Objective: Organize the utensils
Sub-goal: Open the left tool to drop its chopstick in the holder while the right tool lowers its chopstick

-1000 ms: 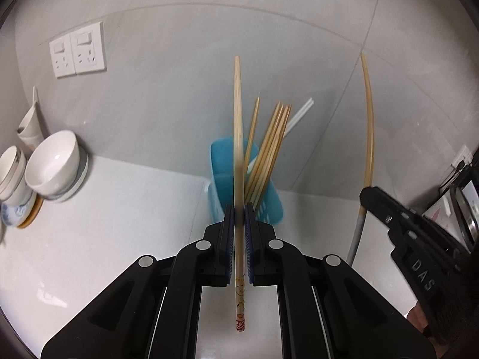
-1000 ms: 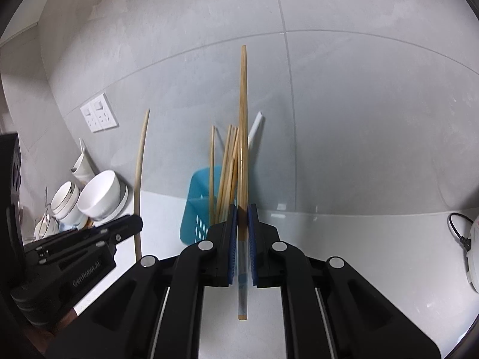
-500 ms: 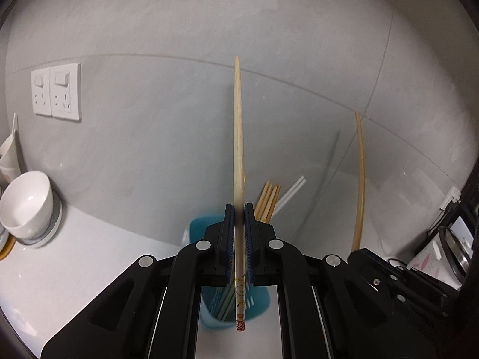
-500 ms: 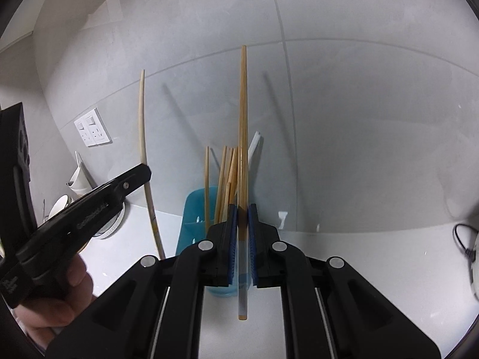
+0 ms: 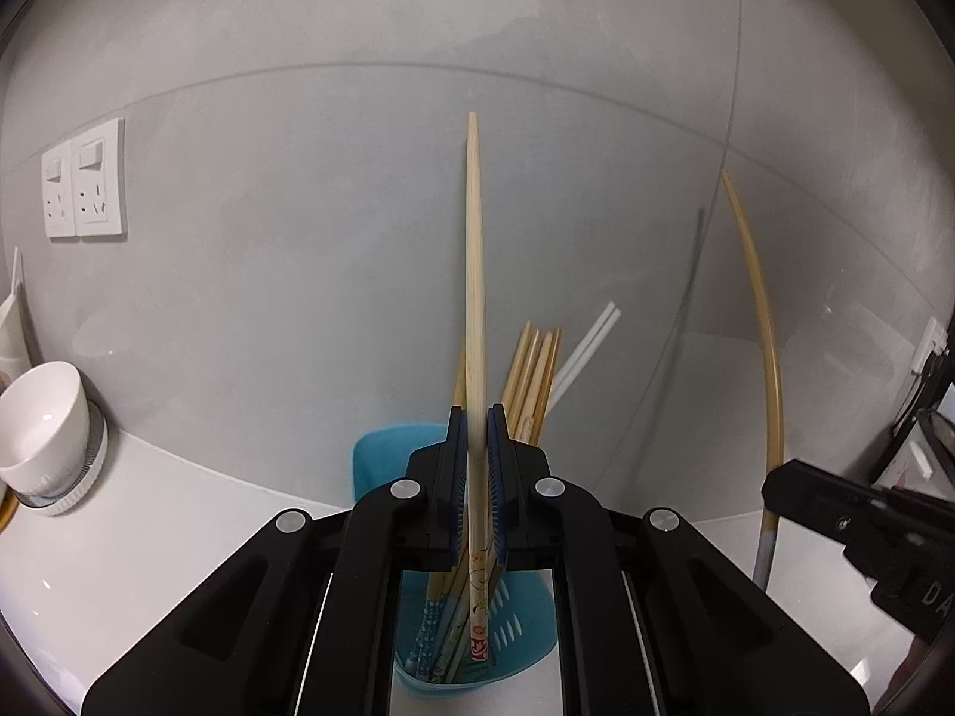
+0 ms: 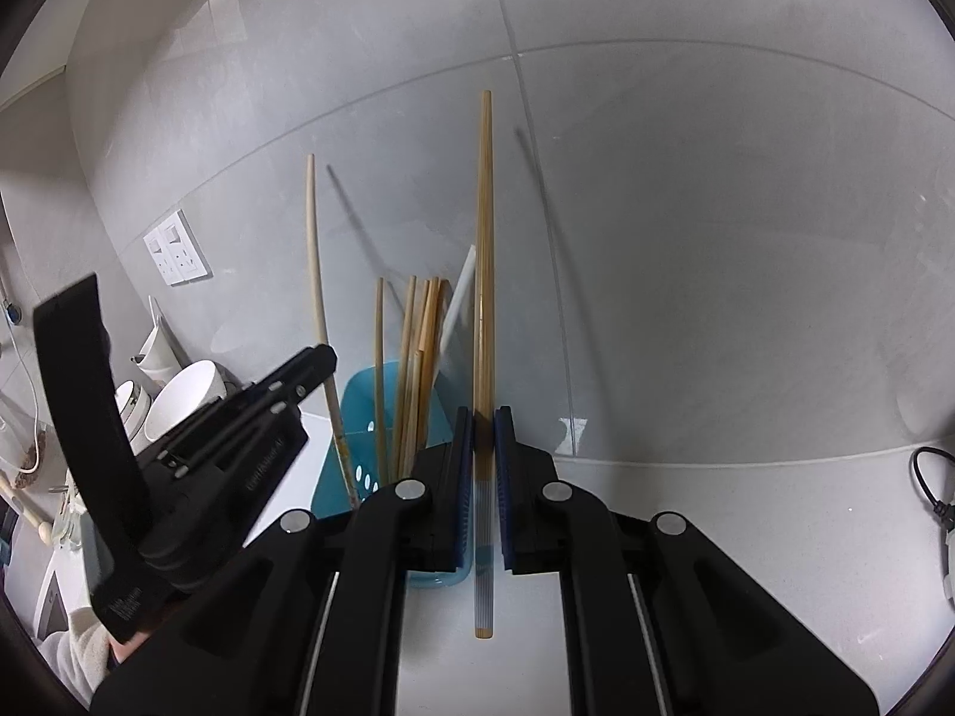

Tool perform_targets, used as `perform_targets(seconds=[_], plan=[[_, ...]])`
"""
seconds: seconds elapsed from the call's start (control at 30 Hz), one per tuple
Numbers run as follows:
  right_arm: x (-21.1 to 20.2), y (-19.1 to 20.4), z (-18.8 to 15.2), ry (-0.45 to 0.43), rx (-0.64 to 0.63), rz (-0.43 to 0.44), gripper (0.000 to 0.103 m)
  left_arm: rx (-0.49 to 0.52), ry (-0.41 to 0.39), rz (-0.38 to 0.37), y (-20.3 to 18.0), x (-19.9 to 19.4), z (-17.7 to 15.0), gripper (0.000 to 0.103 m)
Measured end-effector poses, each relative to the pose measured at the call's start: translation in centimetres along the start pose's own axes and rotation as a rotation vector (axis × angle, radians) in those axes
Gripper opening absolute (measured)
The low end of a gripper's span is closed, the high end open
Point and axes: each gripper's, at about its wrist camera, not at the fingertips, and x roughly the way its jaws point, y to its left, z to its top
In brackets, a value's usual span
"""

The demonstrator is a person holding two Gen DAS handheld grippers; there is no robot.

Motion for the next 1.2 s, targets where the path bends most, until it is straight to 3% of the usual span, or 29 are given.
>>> perform_targets(seconds=[0.43,0.5,0.57,0.97,1.07,1.2], plan=[[0.7,-0.5,-0.5,0.013,-0.040,0.068,0.007,0.040,0.098,0.056,-0.7,2.1,-2.2,0.009],[0.7,-0.3,-0.4,0.012,-0.051,0.077,0.007,0.040,0.112,0.076,-0.6,1.6,-2.2,0.017],[0.8,-0.3,-0.4,0.005,-0.060,0.083,0.007,0.022,0.126,0.085,-0.1,1.0,-2.1,0.035],[1.6,1.4,0.2,-0.070,-0.089,0.174,0.007,-0.028,0.171,0.153,1.7,-3.9,-0.6,0.090],[2.2,2.0,0.4,-0.085,-0.086,0.197,0.007,-0.043,0.178,0.165,2.6,-4.8,-0.2,0.097],[3.1,2.5,0.8,-0.106,-0.080,0.224,0.007,-0.040,0.190,0.186,3.8,-5.4,0.0,0.097]])
